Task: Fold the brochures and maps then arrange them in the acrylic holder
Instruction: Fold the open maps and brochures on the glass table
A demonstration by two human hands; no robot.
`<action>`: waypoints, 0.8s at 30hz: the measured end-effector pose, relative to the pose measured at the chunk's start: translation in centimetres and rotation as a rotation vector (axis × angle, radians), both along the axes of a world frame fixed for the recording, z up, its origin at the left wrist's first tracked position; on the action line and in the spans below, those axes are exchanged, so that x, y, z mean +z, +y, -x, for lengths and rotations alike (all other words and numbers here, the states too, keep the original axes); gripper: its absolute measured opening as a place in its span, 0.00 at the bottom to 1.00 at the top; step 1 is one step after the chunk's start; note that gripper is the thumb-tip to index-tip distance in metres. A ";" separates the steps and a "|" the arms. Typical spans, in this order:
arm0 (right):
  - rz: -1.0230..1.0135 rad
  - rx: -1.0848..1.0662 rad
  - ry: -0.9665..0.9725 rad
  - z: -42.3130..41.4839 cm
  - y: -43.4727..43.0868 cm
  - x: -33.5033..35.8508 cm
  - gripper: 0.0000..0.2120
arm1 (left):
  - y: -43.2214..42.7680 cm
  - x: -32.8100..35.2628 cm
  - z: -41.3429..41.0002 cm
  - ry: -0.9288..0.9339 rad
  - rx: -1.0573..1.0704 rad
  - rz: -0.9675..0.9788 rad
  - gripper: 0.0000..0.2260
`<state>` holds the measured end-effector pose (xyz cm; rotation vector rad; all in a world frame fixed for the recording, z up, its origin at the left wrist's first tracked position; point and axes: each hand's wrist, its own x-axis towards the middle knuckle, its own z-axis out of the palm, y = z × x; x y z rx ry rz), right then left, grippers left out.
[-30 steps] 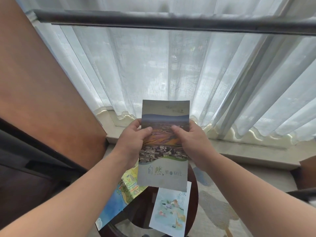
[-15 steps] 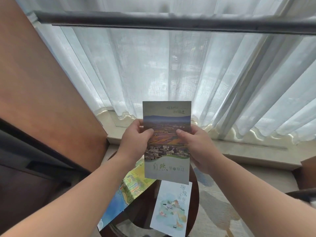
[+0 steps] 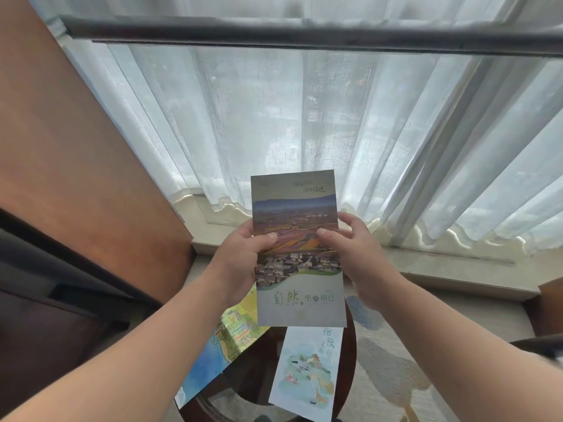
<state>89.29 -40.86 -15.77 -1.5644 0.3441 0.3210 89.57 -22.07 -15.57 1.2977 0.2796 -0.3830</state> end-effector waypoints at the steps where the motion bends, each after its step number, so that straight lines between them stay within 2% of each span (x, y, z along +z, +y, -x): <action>1: -0.062 0.016 0.021 0.0 -0.1 -0.2 0.17 | 0.0 -0.1 0.1 0.003 -0.021 -0.011 0.13; 3: -0.092 0.024 0.009 0.3 -0.1 -0.4 0.07 | -0.2 -0.3 0.2 0.003 -0.050 -0.055 0.13; 6: -0.071 0.005 0.013 0.5 0.2 -1.1 0.06 | -0.3 -0.8 0.4 0.003 -0.019 -0.123 0.11; 12: -0.018 -0.024 0.037 1.1 -0.4 -2.7 0.07 | -0.1 -3.0 0.4 -0.072 -0.051 -0.419 0.06; 17: 0.225 -0.033 0.045 2.3 -1.9 -6.5 0.07 | -1.2 -7.9 0.8 -0.093 -0.131 -0.655 0.05; 24: 0.497 0.004 0.232 5.9 -4.3 -16.6 0.05 | -4.4 -18.0 3.7 -0.014 -0.324 -0.882 0.08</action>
